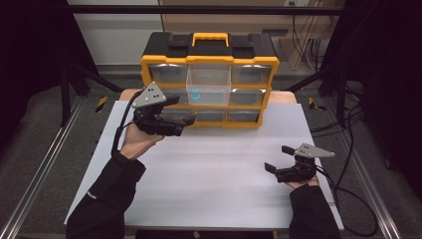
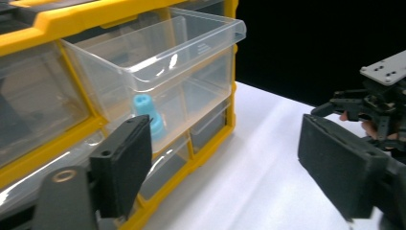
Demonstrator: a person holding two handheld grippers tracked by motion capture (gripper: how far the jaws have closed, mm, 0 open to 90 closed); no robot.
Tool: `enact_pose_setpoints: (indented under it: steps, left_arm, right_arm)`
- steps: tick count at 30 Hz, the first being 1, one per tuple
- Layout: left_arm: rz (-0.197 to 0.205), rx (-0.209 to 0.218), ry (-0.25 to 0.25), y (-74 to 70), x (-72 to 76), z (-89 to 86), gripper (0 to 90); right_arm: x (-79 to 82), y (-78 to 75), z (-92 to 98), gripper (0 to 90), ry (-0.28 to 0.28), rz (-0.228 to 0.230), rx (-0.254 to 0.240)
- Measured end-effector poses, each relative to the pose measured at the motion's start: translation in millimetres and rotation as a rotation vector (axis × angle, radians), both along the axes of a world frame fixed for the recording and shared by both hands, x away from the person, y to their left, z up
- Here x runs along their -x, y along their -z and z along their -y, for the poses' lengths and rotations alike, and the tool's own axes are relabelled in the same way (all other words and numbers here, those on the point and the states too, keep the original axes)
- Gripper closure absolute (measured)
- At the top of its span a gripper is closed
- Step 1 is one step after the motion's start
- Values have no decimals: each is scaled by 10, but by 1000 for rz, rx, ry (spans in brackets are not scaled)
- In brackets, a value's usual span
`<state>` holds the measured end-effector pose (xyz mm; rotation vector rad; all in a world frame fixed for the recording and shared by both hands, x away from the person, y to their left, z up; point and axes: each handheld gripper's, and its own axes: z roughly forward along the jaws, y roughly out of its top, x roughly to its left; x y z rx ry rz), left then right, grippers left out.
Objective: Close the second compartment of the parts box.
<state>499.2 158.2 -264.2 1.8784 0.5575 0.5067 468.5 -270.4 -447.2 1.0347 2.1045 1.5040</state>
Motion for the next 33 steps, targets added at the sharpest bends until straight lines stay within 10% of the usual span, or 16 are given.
enact_pose_setpoints:
  steps: [33]
  left_arm:
    - [-28,0,13,112,-134,243,712]
  right_arm:
    - [0,-3,8,3,1,7,-3]
